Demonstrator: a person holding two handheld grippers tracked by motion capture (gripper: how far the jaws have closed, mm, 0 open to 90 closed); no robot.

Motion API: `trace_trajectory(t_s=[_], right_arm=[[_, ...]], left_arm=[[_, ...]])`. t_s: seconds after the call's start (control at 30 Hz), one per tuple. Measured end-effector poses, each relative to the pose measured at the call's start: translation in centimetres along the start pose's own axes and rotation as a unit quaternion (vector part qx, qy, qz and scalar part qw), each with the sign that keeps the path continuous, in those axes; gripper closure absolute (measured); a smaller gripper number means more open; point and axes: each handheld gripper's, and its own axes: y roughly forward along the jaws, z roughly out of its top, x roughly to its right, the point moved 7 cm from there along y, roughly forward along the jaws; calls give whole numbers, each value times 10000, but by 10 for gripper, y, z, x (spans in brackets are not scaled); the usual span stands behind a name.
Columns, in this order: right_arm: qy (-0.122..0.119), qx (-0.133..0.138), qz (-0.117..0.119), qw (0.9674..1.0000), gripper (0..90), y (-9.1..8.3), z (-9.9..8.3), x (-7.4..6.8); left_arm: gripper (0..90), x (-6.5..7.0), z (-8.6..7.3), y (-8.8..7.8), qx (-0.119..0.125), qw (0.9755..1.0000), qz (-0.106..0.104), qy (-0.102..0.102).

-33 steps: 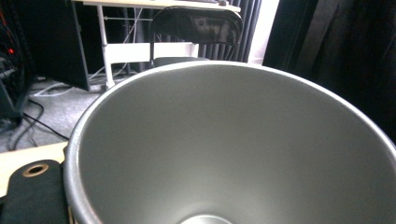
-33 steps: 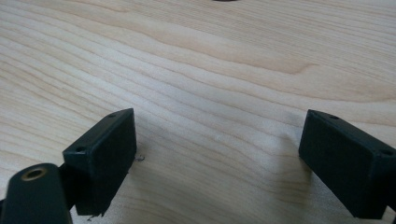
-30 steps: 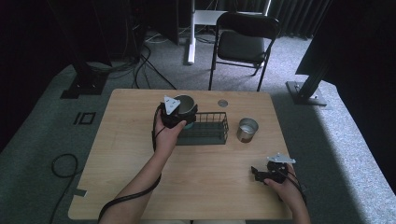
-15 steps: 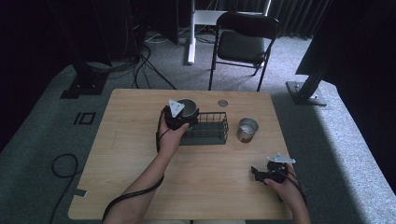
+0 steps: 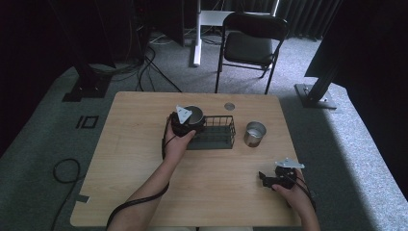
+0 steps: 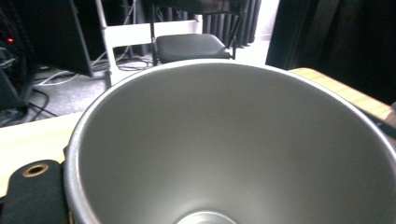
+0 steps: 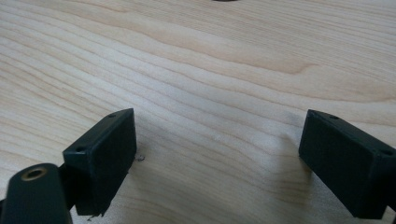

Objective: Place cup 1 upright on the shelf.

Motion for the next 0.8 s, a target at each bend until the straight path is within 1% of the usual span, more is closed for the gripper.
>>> trace_trajectory(t_s=[0.03, 0.13, 0.17, 0.3, 0.37, 0.43, 0.47, 0.53, 0.6, 0.67, 0.7, 0.8], right_arm=[[-2, -1, 0, 10000, 109, 0, 0, 0], [-1, 0, 1, 10000, 109, 0, 0, 0], [-3, -1, 0, 10000, 109, 0, 0, 0], [-1, 1, 0, 10000, 109, 0, 0, 0], [-2, 1, 0, 10000, 109, 0, 0, 0], [-2, 1, 0, 10000, 109, 0, 0, 0], [-5, 1, -1, 10000, 109, 0, 0, 0], [-4, 1, 0, 10000, 109, 0, 0, 0], [-5, 1, 0, 10000, 109, 0, 0, 0], [-5, 1, -1, 10000, 109, 0, 0, 0], [-6, 2, 0, 10000, 109, 0, 0, 0], [-5, 1, -1, 10000, 109, 0, 0, 0]], left_arm=[[136, 0, 0, 0, 40, 10000, 17, 4], [136, 1, -1, -1, 24, 9999, 20, 105], [135, 1, -1, -2, 11, 10000, 23, 84], [130, 1, 0, -3, -191, 9998, -42, 57], [104, 1, 0, -3, -294, 9995, -57, 109], [101, 2, 1, -5, -343, 9992, -82, 205], [88, 1, 1, -6, -366, 9990, -47, 257], [87, 3, 2, -8, -373, 9991, -111, 186], [86, 3, 2, -10, -414, 9989, -59, 209], [78, 3, 1, -12, -438, 9986, -111, 266], [40, 4, 0, -13, -444, 9984, -184, 302], [33, 5, 0, -17, -439, 9981, -261, 343]])
